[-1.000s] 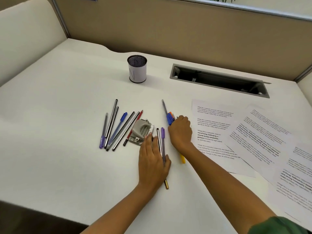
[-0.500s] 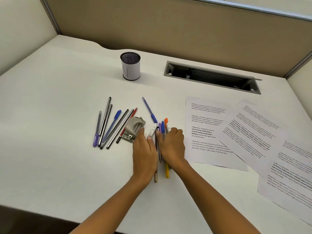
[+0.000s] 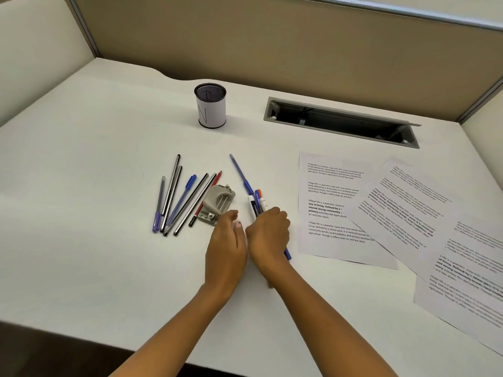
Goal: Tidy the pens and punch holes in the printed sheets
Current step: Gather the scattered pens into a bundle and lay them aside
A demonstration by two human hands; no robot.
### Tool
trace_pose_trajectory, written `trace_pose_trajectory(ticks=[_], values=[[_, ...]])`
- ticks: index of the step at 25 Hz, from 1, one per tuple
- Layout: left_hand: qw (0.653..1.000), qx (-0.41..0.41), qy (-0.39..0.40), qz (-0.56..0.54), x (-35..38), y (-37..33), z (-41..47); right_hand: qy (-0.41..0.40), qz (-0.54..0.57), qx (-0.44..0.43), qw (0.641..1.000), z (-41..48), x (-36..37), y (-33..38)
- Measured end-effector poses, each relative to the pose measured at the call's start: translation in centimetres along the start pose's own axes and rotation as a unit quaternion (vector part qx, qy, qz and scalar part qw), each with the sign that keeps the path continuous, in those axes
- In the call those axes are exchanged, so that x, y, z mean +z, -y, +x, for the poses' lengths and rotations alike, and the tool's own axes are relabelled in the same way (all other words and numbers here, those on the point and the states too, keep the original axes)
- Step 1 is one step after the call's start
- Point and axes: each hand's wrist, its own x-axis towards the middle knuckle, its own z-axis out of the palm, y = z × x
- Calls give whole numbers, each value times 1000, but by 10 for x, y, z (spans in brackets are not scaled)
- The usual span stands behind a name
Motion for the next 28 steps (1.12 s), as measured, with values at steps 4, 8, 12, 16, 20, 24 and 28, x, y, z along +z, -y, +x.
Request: trace_pose_trajectory(ticks=[4,8,12,16,20,24,28], values=[[975,112,35,187,-7,21,-8,9,-91,-38,995,8,-2,-3],[941,170,88,278,-13,35,-14,15,-124,-65,990,10,-5,-5],[936,177,80,295,-12,37,-16,60,-67,-68,994,16,-21,-6],[938,179,75,288,-11,38,-15,95,18,-47,994,38,-41,-5],[945,177,94,260,-13,35,-15,70,60,-70,993,67,-47,19],[970,165,48,172,-32,31,-8,63,54,-102,991,91,-39,55],[975,141,-74,153,-65,30,28,82,3,-106,991,99,-24,75]])
